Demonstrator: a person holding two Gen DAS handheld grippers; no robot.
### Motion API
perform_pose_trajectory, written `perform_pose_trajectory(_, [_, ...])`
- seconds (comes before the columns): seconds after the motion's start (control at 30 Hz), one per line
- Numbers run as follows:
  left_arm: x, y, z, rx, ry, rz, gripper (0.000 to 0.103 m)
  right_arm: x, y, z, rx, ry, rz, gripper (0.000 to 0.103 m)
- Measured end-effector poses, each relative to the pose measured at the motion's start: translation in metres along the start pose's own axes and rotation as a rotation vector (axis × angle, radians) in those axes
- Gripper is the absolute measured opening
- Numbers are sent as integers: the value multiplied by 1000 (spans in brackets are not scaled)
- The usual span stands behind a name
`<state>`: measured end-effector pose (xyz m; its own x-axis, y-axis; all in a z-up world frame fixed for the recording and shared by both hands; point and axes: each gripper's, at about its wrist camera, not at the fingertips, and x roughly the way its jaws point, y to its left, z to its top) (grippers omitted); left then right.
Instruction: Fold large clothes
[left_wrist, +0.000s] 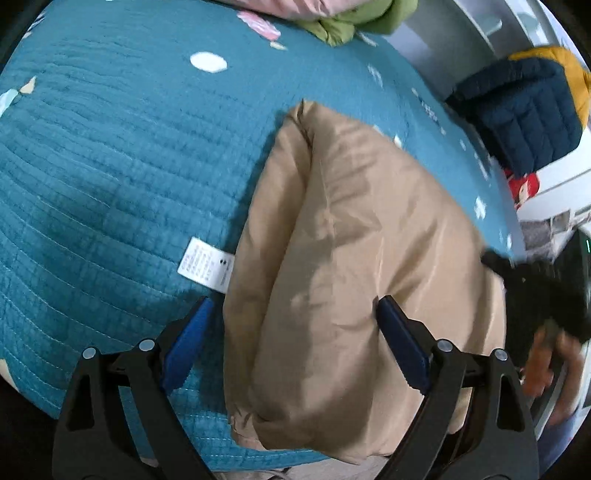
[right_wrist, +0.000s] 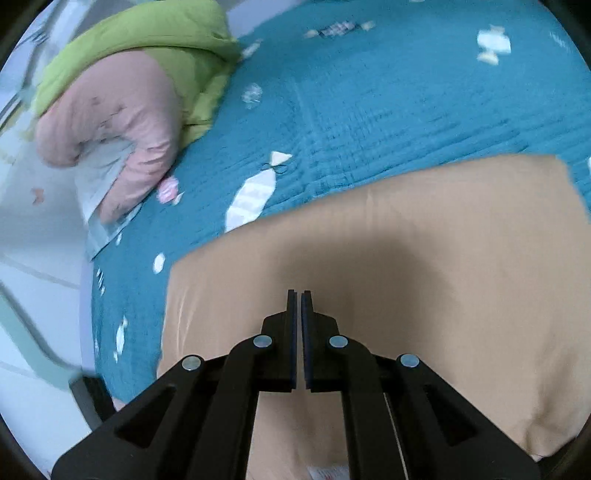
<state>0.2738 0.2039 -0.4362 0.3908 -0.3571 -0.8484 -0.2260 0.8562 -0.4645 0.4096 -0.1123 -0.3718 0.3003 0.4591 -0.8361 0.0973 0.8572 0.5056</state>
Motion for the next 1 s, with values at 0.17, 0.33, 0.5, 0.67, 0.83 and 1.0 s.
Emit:
perform_pose_trajectory(0.17, [16, 12, 0, -34, 38, -31, 90, 45, -39, 0, 133, 79, 17, 0])
perform_pose_trajectory(0.33, [17, 12, -1, 2, 43, -14, 90, 8, -31, -41, 64, 103, 9, 0])
perform_pose_trajectory(0.5, [11, 11, -1, -22, 49, -8, 91, 9, -50, -114, 56, 164, -43, 0])
perform_pose_trajectory(0.67, [5, 14, -9, -33, 61, 3, 91, 15, -60, -118, 66, 106, -16, 0])
perform_pose_trajectory(0.83, [12, 12, -9, -27, 75, 16, 88, 3, -52, -122, 6, 49, 23, 3])
perform_pose_trajectory(1.0, [-4, -8, -10, 48, 57, -46, 27, -19, -28, -144, -151, -64, 16, 19])
